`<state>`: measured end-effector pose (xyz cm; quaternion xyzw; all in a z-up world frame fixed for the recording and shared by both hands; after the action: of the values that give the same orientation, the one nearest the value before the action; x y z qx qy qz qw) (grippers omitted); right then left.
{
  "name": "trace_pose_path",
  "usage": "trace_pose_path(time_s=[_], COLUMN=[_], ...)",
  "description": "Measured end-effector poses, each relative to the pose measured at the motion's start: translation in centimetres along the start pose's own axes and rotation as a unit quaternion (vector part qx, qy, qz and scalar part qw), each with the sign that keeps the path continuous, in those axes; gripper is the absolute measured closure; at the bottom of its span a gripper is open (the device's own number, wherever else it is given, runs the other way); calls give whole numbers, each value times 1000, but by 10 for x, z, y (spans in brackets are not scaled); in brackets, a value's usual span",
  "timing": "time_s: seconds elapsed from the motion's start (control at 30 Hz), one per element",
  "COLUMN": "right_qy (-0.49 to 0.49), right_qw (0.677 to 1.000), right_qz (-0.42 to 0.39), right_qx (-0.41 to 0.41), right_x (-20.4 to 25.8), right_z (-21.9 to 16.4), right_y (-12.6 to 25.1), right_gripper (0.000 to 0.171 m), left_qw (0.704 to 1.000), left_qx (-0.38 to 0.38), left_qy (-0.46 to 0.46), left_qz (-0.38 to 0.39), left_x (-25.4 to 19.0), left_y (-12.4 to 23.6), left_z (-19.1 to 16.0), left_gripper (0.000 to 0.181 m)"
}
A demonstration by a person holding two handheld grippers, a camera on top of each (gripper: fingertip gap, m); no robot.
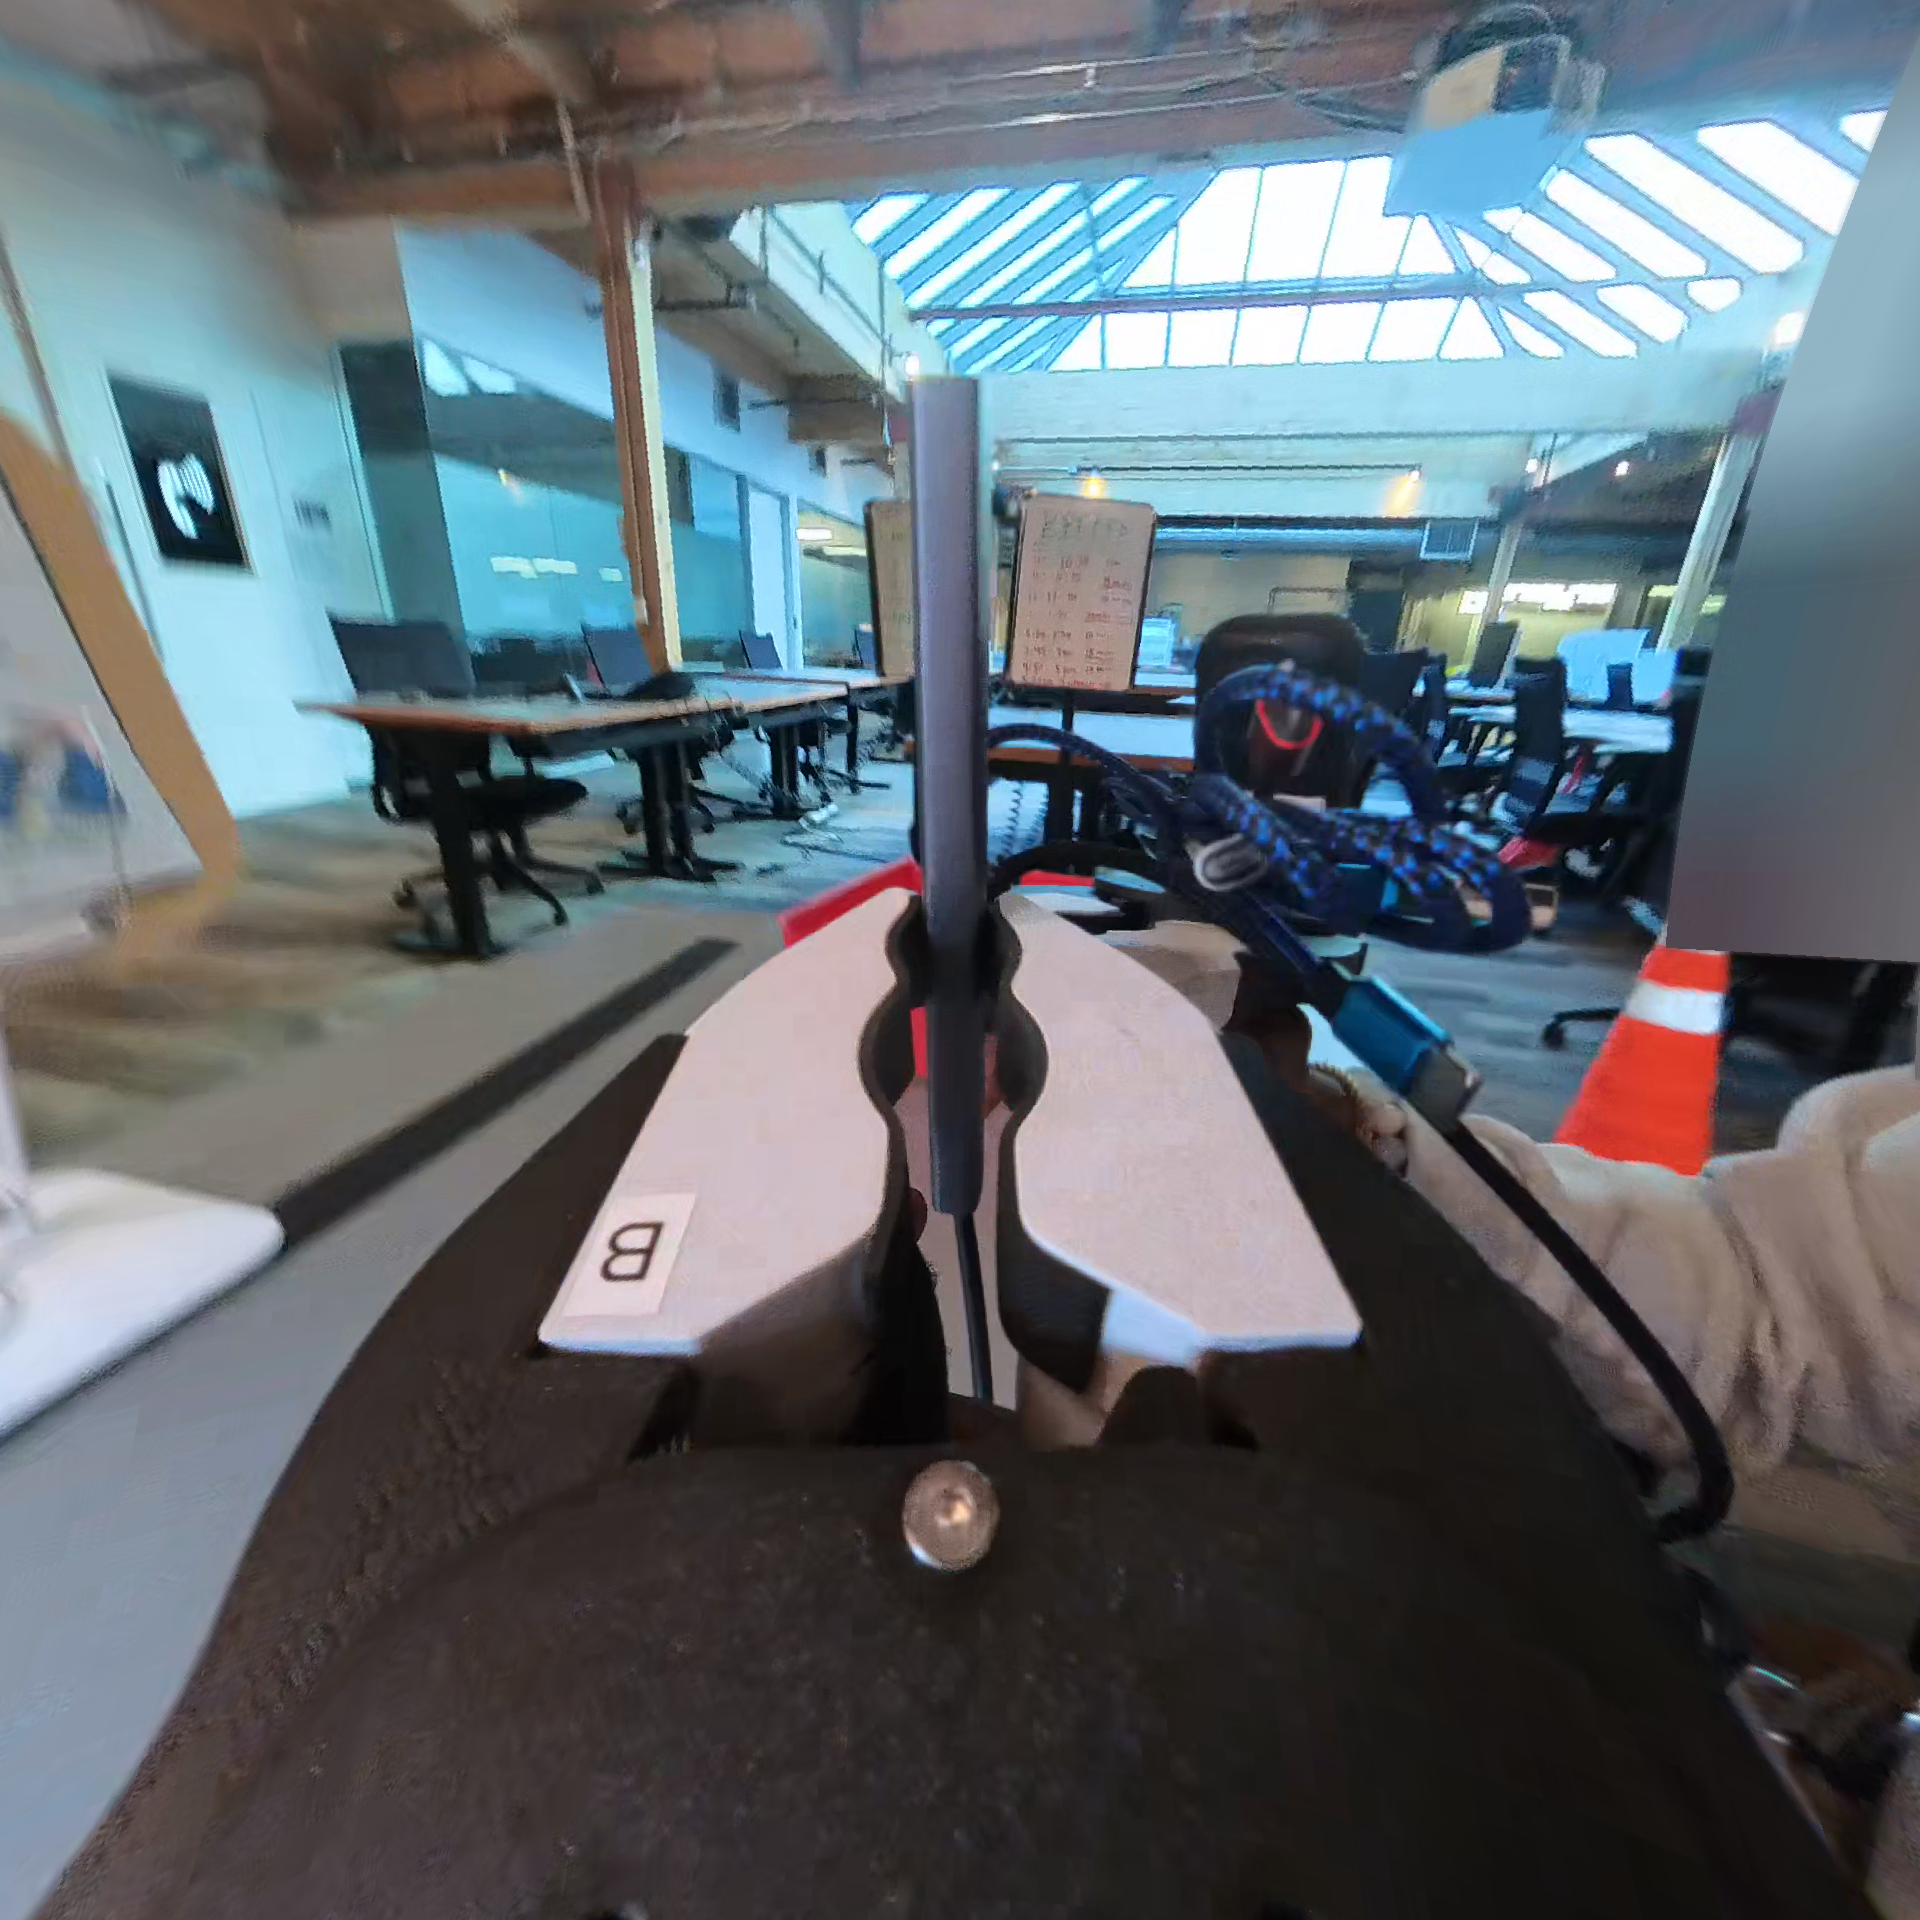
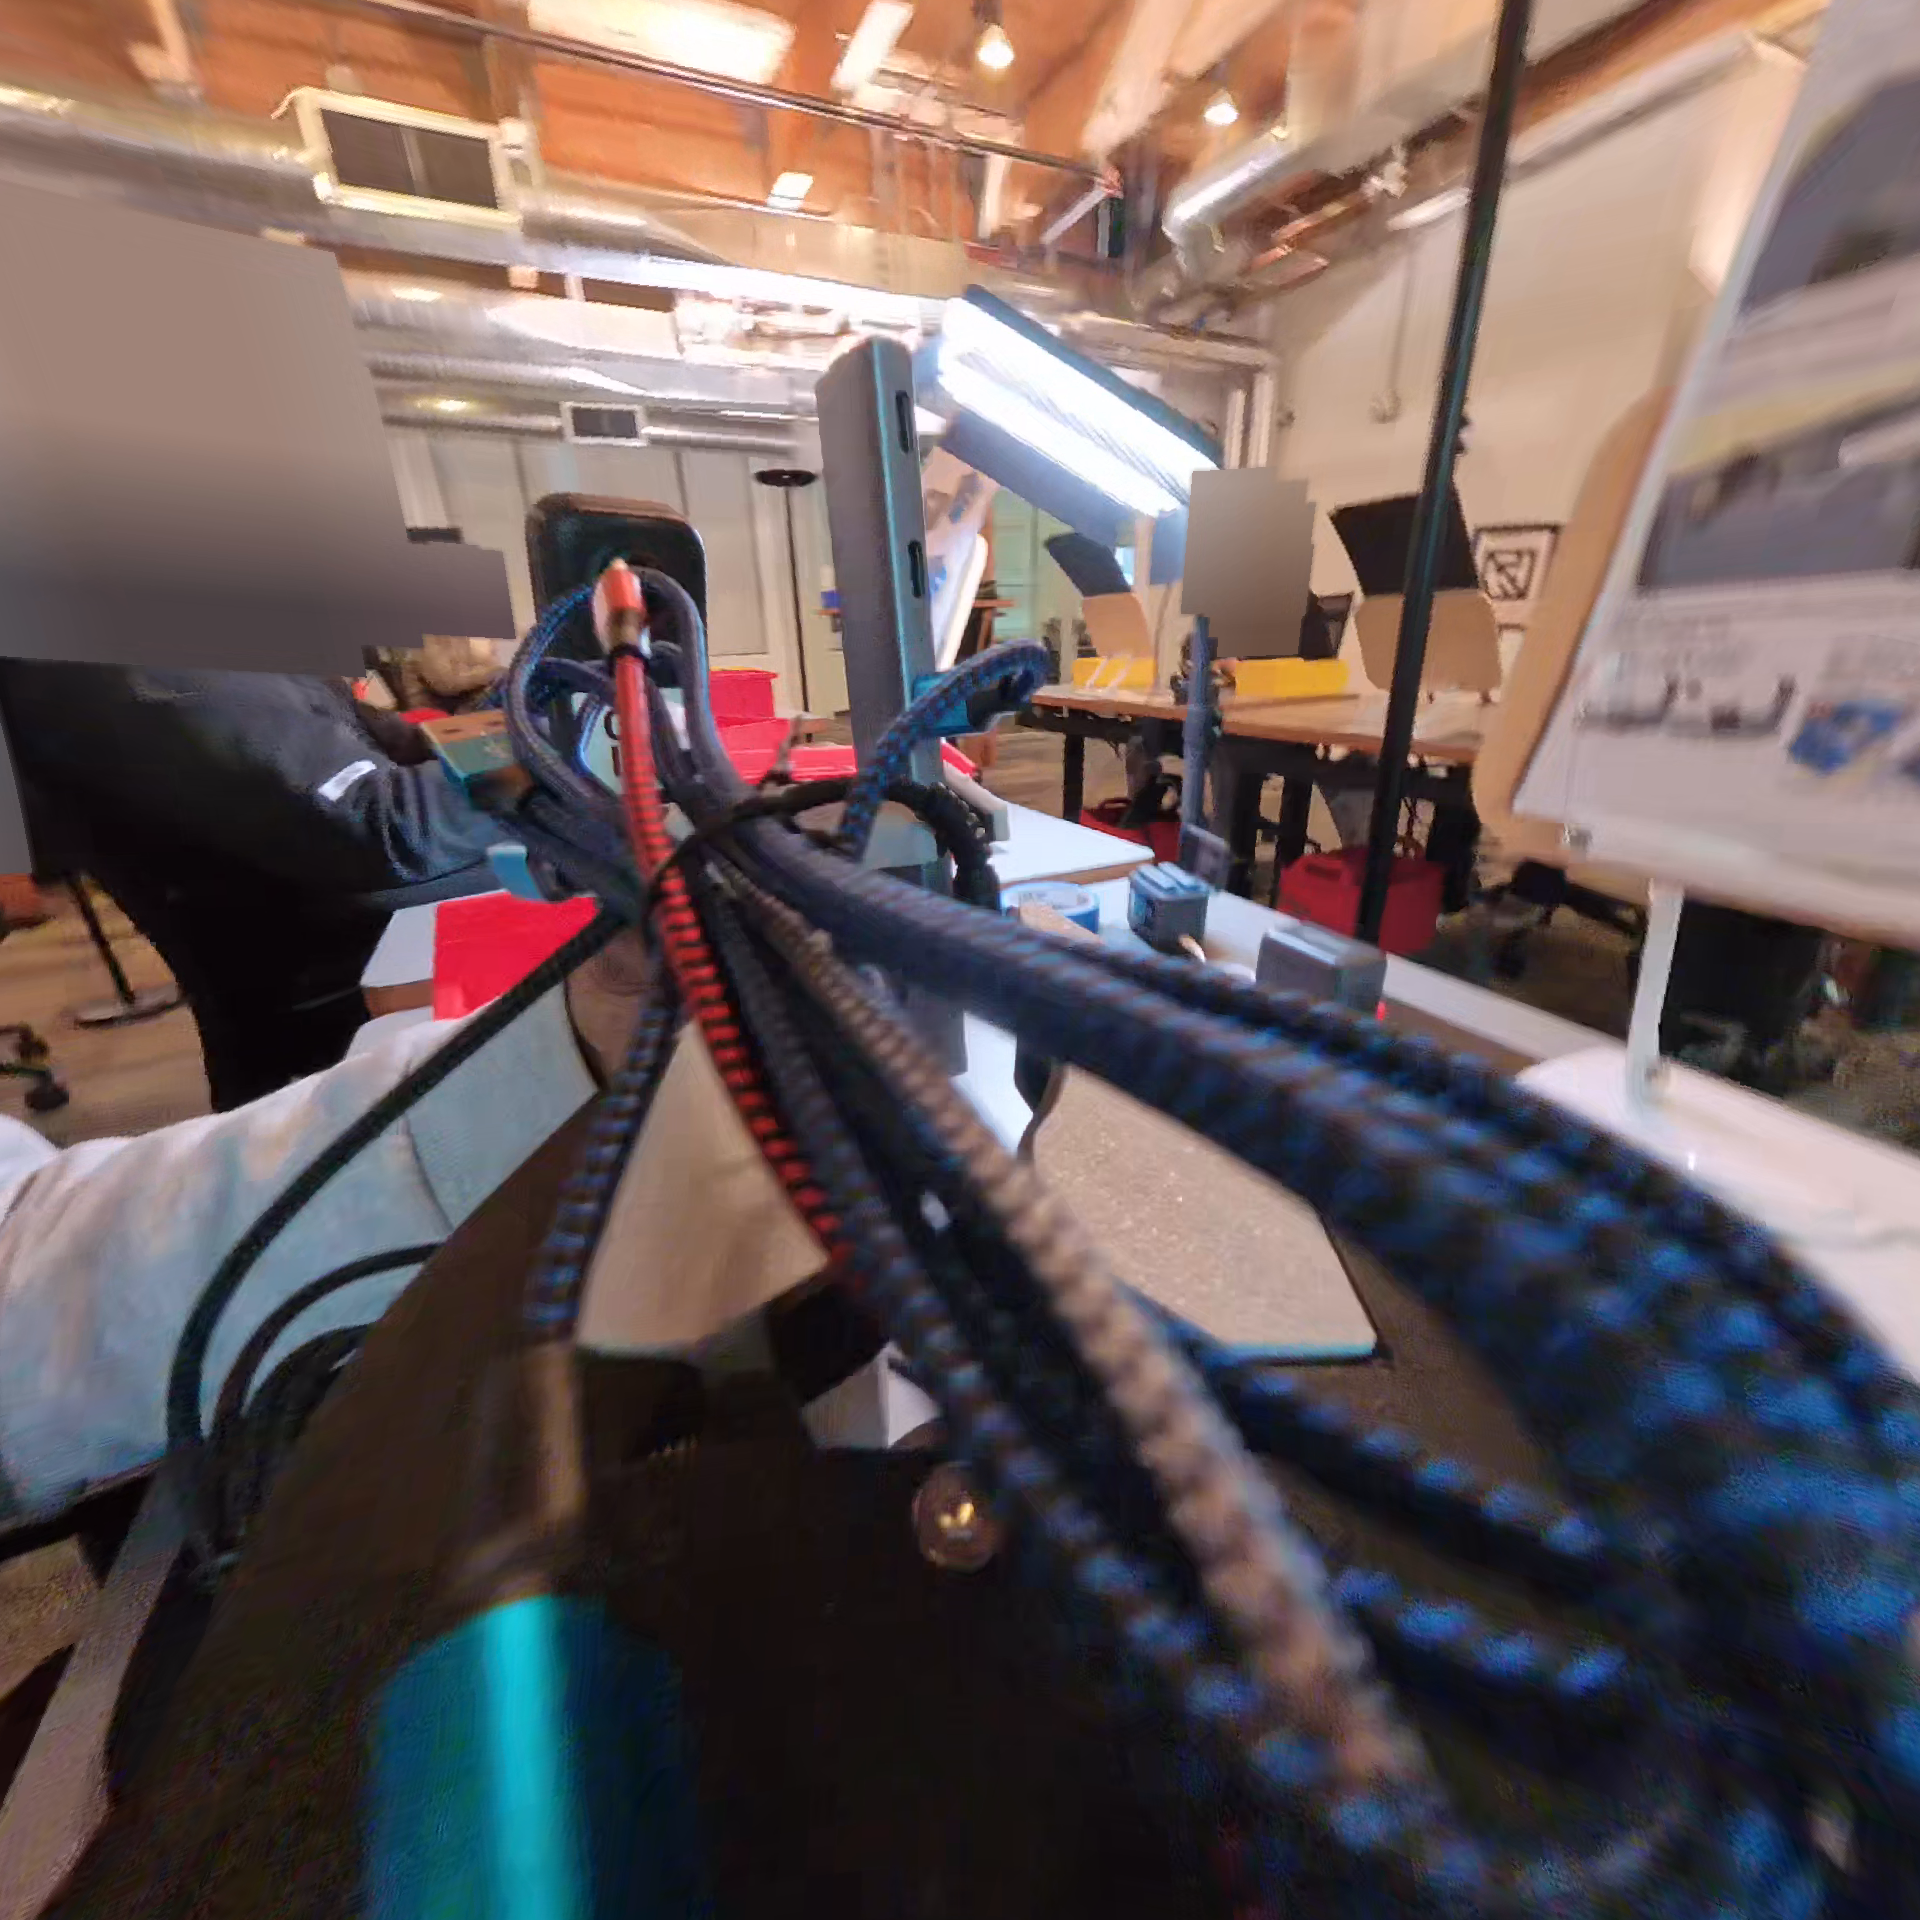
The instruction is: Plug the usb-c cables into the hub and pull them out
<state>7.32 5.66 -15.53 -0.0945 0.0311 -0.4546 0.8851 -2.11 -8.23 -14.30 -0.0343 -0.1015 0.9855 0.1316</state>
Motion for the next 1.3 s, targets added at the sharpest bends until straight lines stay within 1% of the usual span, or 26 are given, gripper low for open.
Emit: trace_pose_path(time_s=[0.1,0.17,0.3,0.4,0.5,0.6,0.63,0.67,0.73,0.77,0.9,1.0,1.07,1.17,1.23,1.3], right_qy=[-78,-120,-138,-206,-244,-272,-279,-283,-283,-283,-271,-258,-238,-183,-111,-83], right_qw=[996,991,984,974,965,959,957,956,956,955,957,959,961,967,973,972], right_qz=[-41,-40,-83,-75,-74,-64,-63,-62,-66,-71,-88,-102,-121,-166,-192,-208], right_qx=[9,36,78,62,55,48,45,46,47,45,53,62,65,57,65,70], right_x=[-12,-19,-29,-38,-43,-45,-46,-46,-47,-48,-49,-50,-49,-45,-42,-41], right_z=[-34,-44,-60,-65,-69,-72,-73,-74,-74,-74,-75,-77,-78,-77,-75,-76], right_y=[1,-2,-4,1,2,3,3,3,4,4,5,5,4,2,3,3], right_gripper=[165,165,164,164,164,164,162,164,163,163,163,163,163,162,163,164], left_qw=[996,991,982,974,973,973,973,974,978,980,982,979,976,970,969,969], left_qx=[30,43,51,39,46,65,73,80,102,116,152,166,177,170,154,142], left_qy=[89,126,173,212,221,217,215,208,178,157,83,46,18,-54,-54,-38], left_qz=[5,8,60,67,55,34,30,30,46,50,77,104,122,167,186,197], left_x=[20,29,38,39,39,40,41,42,43,43,39,37,36,29,24,24], left_y=[6,10,8,3,2,4,4,5,6,7,5,2,0,-5,-9,-11], left_z=[-37,-47,-67,-76,-78,-81,-82,-82,-84,-84,-86,-88,-88,-88,-89,-92], left_gripper=[170,170,170,166,154,153,154,157,169,170,168,168,170,170,171,171])
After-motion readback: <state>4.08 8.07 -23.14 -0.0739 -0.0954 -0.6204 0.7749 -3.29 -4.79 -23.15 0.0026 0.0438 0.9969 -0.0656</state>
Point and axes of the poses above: each gripper's, where its closed fingertips meet, y back along the fingers, z out of its top, x = y × z across the jaws, the point moved 10 cm from there along y, back along the fingers
